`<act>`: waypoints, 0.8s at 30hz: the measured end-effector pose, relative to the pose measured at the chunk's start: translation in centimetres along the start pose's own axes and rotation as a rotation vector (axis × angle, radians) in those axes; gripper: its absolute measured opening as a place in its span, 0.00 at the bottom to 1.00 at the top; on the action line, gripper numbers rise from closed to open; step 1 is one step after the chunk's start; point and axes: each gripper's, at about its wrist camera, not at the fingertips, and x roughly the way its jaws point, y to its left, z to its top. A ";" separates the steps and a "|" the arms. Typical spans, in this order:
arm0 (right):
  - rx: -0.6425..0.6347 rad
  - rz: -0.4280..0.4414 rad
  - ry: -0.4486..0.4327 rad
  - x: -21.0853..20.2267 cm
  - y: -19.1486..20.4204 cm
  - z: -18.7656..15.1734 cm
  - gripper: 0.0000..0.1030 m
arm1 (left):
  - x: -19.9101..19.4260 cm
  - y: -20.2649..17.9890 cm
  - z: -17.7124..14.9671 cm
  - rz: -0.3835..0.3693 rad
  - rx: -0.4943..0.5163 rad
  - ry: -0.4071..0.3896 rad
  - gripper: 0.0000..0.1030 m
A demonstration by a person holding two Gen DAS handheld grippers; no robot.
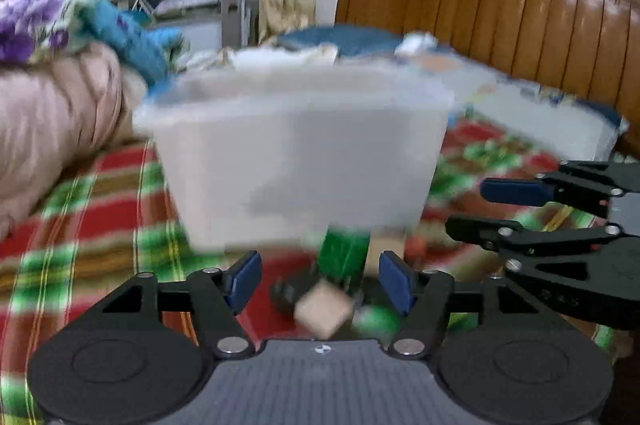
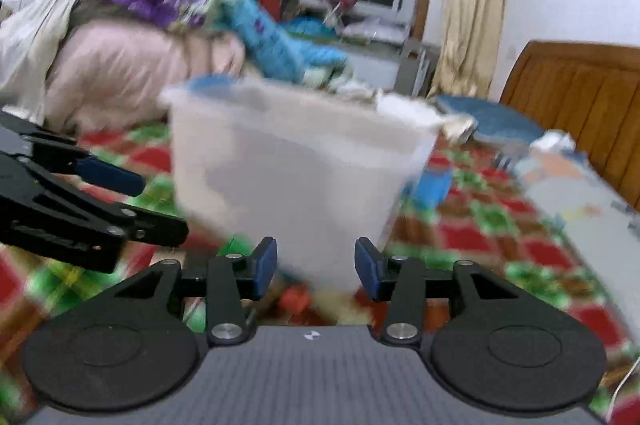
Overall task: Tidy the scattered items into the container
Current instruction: 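Carry the yellow brick and white toy car over the container and release both, then grasp the wooden cube with the left tool while the right tool grasps the blue-yellow toy car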
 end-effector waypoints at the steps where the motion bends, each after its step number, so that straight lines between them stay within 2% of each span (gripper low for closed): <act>1: -0.005 0.009 0.017 0.1 0.5 -0.9 0.46 | 0.4 0.0 -0.7 0.004 0.011 0.018 0.66; 7: -0.057 0.054 0.059 0.9 2.7 -4.4 0.43 | 3.1 -0.6 -2.5 0.023 0.124 0.076 0.66; 12: -0.193 0.068 0.018 1.4 4.1 -4.3 0.37 | 4.5 -0.7 -1.9 -0.031 0.143 0.028 0.66; 14: -0.238 0.072 0.017 1.9 4.4 -4.1 0.34 | 5.1 -0.6 -1.7 -0.045 0.123 0.063 0.46; 15: -0.250 0.074 0.018 2.1 4.5 -4.1 0.34 | 5.4 -0.3 -1.7 -0.057 0.093 0.100 0.42; 17: -0.270 0.085 0.021 2.4 4.6 -4.0 0.34 | 5.1 0.3 -2.0 -0.076 0.069 0.100 0.42; 24: -0.329 0.079 0.020 3.8 5.4 -4.2 0.32 | 3.7 1.1 -2.9 -0.115 0.093 0.109 0.42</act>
